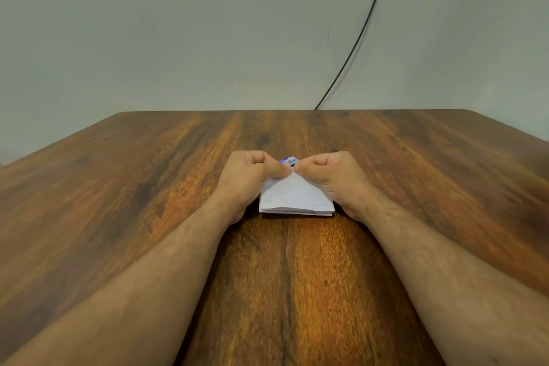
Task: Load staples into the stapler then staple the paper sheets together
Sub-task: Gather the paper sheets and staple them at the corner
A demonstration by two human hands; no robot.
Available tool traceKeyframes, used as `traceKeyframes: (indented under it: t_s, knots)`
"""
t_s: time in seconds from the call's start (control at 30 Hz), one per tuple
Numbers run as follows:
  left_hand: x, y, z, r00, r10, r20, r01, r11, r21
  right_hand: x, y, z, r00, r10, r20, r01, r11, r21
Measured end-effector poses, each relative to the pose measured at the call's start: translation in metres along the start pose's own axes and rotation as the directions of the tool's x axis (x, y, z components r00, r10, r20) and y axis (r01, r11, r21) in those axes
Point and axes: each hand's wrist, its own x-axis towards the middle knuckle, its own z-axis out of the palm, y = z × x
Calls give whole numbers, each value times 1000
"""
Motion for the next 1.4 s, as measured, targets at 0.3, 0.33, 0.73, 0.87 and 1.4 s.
traceKeyframes:
  t_s: [0.3,0.33,0.73,0.87,1.4]
  knots:
    - [0,-2,-4,1000,11,5,-11,1000,1,-4,-4,0,1000,-17,-7,17,1000,7]
    - [1,-2,-5,1000,5,-3,-5,1000,-31,-4,-4,-1,1000,-8,-19,9,999,50]
    - [0,2,-4,997,-32,-69,29,999,-40,2,-2,-9,989,61,-132,-32,977,209]
    - [3,0,-5,980,-37,-193,18,995,-96,1,-1,-7,999,32,-30,-28,990,137]
    - [6,-4,-4,980,-6,-198,-34,979,-200,-2,-8,-8,995,98,17,-100,972,212]
